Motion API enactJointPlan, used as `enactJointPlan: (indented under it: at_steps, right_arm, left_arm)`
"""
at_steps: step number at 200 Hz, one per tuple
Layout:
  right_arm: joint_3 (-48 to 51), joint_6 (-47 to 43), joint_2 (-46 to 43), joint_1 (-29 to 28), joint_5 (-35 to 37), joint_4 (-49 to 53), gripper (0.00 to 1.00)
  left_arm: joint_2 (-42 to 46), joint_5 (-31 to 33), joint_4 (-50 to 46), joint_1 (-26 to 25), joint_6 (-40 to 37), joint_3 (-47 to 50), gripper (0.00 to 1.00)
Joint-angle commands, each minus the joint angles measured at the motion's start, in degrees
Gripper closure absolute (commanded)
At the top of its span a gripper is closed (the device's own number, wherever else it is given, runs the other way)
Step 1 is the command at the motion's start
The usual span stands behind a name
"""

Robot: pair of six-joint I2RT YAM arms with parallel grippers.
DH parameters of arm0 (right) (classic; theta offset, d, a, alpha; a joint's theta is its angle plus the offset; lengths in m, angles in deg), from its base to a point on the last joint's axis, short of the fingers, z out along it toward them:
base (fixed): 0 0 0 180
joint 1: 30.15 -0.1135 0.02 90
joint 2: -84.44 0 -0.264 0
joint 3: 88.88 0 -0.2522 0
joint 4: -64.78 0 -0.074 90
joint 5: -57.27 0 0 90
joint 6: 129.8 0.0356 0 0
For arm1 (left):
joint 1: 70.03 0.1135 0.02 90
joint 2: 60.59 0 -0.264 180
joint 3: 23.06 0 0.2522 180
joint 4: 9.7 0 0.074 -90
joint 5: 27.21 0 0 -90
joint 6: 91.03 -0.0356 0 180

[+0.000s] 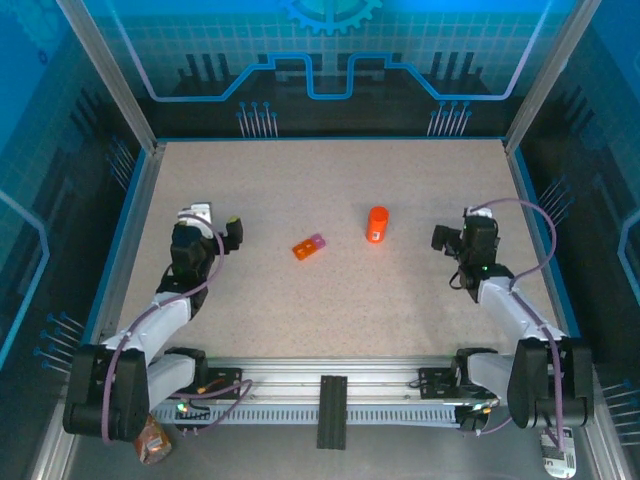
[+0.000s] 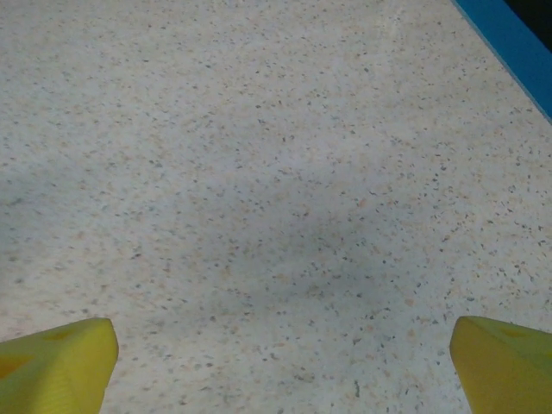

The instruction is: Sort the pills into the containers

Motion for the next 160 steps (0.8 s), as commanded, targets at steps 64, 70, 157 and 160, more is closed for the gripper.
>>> enactJointPlan:
  at_steps: [64, 70, 157, 160]
  right_arm:
    - [11.1, -9.3, 17.2, -3.5, -2.4, -49.8, 0.00]
    - [10.9, -9.8, 17.2, -3.8, -3.8, -48.7, 0.00]
    - [6.5, -12.4, 23.0, -5.2, -4.7, -46.8, 0.00]
    - [6.6, -12.6, 23.1, -5.3, -4.5, -47.0, 0.00]
  left_arm:
    - [-19.7, -8.9, 29.1, 0.7, -3.4, 5.1, 0.01]
    - [-21.4, -9.4, 30.8, 0.9, -3.3, 5.3, 0.01]
    - [-26.9, -9.2, 23.3, 3.2, -0.7, -1.4, 0.01]
    - [-26.9, -9.2, 23.4, 3.2, -0.6, -1.4, 0.01]
